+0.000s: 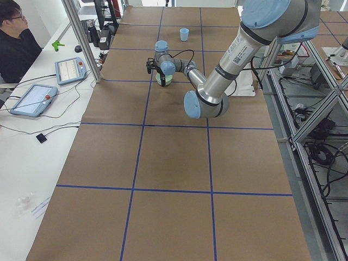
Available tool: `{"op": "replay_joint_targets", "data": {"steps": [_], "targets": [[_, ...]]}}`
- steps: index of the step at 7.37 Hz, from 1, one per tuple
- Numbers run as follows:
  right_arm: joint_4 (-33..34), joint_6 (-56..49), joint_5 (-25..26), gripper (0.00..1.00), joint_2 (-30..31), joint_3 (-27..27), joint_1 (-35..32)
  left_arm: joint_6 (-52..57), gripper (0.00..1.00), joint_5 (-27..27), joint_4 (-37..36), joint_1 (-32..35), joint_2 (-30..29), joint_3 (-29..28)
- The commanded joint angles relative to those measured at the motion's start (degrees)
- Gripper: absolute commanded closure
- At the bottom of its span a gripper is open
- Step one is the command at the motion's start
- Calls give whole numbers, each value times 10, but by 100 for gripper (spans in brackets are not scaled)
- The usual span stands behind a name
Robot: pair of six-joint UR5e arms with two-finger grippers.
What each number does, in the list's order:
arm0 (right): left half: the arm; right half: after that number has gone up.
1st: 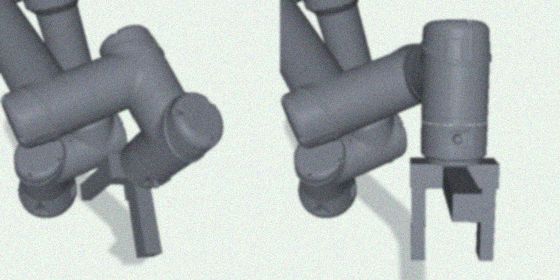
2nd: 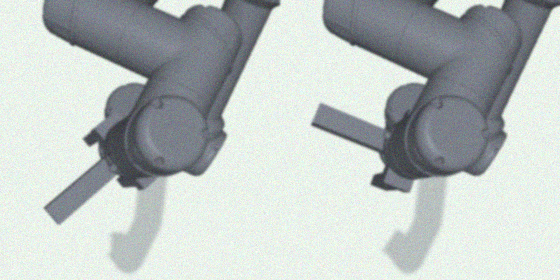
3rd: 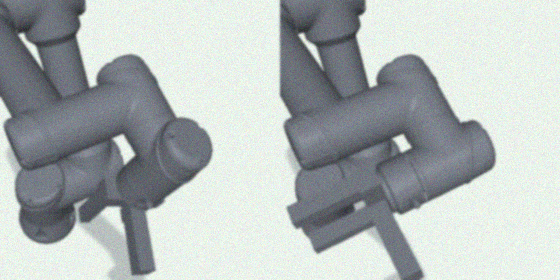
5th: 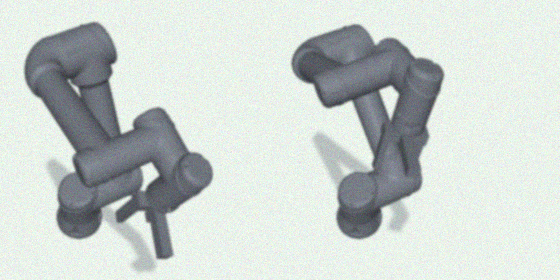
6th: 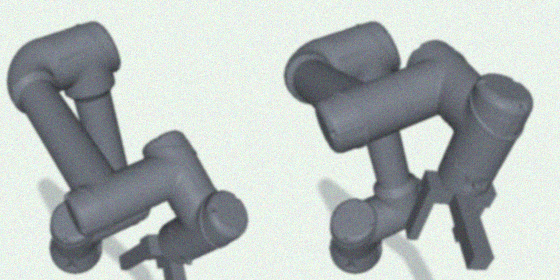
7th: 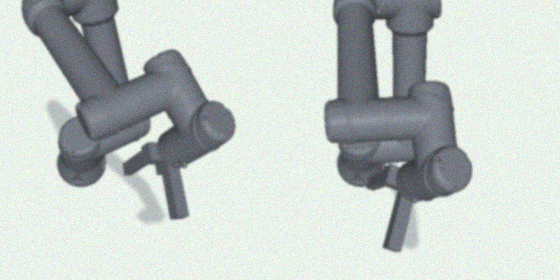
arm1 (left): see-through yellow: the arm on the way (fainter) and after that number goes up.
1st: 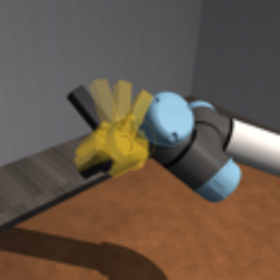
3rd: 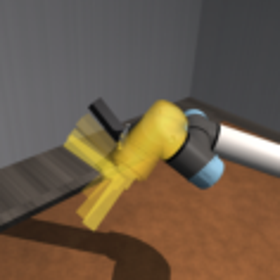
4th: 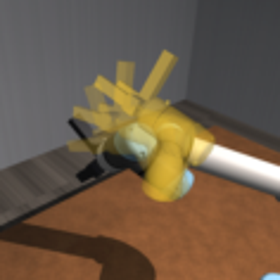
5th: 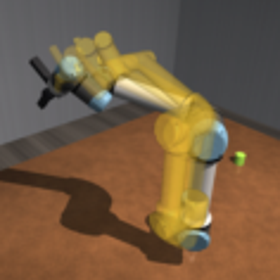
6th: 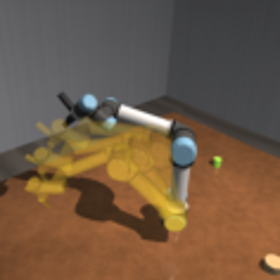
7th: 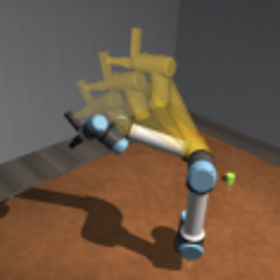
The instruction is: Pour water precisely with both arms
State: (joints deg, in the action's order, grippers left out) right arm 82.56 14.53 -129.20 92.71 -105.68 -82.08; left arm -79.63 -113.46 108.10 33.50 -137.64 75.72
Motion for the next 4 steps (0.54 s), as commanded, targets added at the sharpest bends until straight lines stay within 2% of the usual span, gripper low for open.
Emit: {"op": "replay_joint_targets", "data": {"steps": [1, 2, 4], "targets": [[1, 1, -2, 1, 1, 1, 0, -2, 74, 0, -2, -9, 0, 1], [1, 1, -2, 1, -1, 2, 0, 1, 100, 0, -3, -10, 0, 0], [1, 1, -2, 1, -1, 2, 0, 1, 100, -6, -8, -7, -1, 7]]}}
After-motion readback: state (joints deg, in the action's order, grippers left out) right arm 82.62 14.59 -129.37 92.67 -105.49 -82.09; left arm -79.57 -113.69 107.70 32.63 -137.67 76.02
